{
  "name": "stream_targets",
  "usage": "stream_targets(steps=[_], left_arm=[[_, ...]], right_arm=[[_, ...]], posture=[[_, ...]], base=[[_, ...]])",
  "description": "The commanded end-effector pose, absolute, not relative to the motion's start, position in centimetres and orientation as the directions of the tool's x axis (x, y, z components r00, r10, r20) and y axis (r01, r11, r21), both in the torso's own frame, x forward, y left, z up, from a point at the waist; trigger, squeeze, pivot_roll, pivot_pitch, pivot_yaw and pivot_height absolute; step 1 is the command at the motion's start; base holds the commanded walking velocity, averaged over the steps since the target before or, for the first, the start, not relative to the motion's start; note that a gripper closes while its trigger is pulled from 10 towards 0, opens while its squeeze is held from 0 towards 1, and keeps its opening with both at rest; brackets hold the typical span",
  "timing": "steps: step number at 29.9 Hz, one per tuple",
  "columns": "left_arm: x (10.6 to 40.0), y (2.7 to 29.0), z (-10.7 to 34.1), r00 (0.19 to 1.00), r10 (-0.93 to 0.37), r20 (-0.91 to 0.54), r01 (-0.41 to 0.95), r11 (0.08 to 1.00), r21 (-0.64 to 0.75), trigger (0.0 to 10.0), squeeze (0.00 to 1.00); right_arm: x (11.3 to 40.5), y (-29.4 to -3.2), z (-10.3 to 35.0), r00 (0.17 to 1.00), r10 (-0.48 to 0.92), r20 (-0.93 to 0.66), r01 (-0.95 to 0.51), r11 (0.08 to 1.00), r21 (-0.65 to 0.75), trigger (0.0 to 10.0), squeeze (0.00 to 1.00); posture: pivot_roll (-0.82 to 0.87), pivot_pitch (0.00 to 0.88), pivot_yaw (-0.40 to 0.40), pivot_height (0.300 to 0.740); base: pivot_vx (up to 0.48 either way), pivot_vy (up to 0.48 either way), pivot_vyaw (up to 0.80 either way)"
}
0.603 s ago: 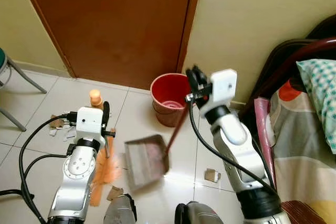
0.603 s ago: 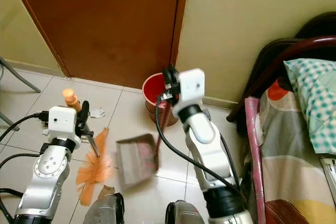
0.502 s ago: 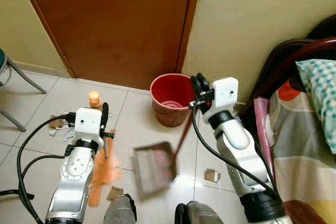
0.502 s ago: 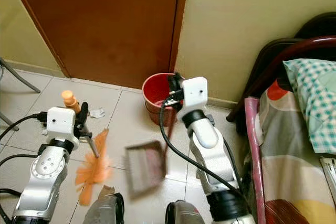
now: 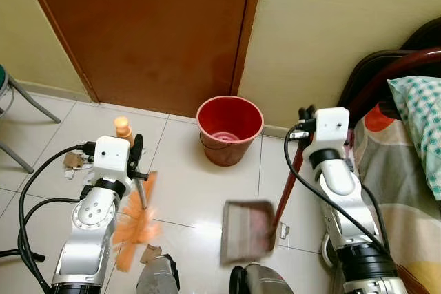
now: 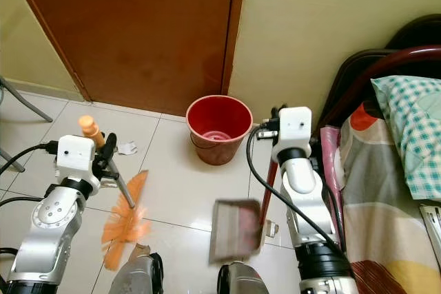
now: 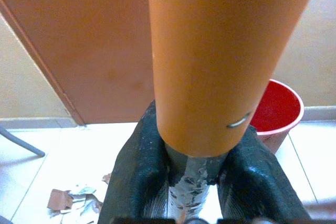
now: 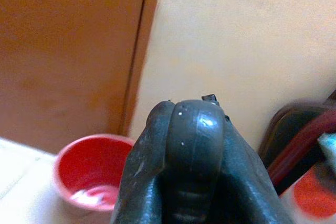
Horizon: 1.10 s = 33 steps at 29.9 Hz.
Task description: Sweep floor
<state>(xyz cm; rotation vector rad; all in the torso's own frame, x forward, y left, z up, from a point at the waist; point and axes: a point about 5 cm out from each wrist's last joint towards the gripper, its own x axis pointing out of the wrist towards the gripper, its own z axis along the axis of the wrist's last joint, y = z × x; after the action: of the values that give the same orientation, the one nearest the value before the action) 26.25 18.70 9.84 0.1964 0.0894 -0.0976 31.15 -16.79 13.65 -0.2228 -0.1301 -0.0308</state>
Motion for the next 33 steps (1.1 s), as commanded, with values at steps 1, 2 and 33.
stream_targets(steps=[1,2,33], left_arm=[[26.1,18.9,9.4,0.988,-0.070,-0.136,0.098,0.973,0.209,10.0,0.00],[26.1,19.2,9.3,0.989,-0.053,-0.140,0.086,0.968,0.237,10.0,0.00],[27.5,18.9,10.7,0.977,-0.177,-0.118,0.203,0.943,0.265,10.0,0.00]], right_arm=[[31.3,-17.4,14.4,0.984,-0.041,0.174,0.092,0.950,-0.299,10.0,0.00],[31.4,-17.3,14.4,0.983,-0.033,0.181,0.091,0.941,-0.325,10.0,0.00],[32.1,-14.7,11.4,0.995,0.059,0.083,0.003,0.798,-0.602,10.0,0.00]], posture=[[0.02,0.124,-0.053,0.740],[0.01,0.126,-0.053,0.740],[0.03,0.134,-0.060,0.740]], base=[[0.000,0.000,0.00],[0.000,0.000,0.00],[0.000,0.000,0.00]])
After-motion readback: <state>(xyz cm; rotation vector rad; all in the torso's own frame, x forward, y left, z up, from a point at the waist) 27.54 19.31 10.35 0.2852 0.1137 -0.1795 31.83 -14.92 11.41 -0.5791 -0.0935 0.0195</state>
